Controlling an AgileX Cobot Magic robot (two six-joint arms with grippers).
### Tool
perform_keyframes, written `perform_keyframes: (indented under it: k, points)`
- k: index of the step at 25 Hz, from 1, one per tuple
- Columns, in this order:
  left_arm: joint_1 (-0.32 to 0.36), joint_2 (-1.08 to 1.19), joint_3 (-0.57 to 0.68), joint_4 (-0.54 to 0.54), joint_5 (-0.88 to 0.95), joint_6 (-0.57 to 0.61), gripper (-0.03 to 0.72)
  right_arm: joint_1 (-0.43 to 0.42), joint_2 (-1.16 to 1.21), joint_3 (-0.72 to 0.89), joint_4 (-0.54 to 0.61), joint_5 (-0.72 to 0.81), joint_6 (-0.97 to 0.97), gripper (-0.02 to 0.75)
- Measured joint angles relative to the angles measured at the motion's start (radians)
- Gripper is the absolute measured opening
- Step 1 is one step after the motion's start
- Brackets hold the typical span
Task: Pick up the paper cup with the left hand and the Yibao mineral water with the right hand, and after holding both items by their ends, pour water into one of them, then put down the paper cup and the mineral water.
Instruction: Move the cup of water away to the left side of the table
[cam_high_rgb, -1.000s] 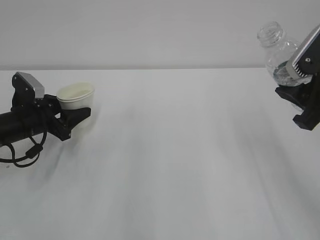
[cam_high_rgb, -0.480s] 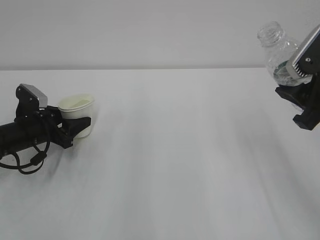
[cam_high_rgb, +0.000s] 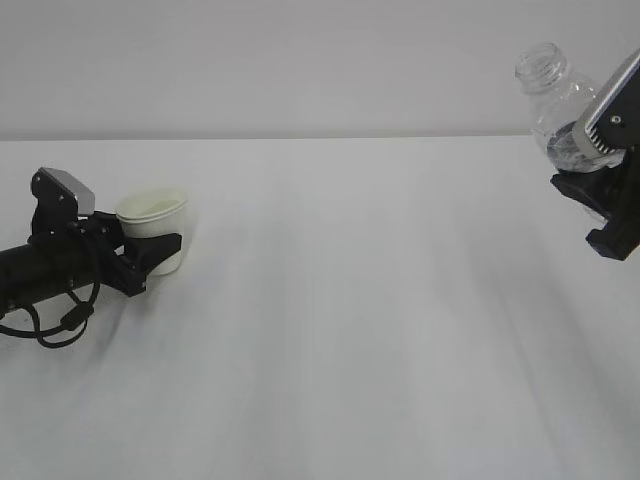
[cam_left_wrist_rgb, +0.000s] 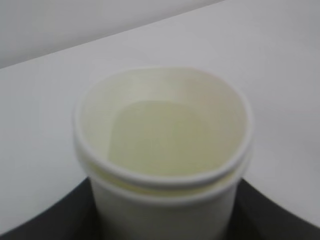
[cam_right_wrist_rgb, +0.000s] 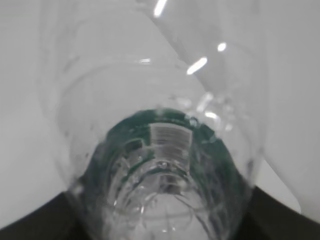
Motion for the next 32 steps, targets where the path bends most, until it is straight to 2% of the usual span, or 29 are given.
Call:
perform_keyframes:
  k: [32]
  points:
    - [0.006,0.000,0.018,0.043,-0.010,-0.026,0.457,0.000,0.000,0.000,0.000,0.002,0.000,0.430]
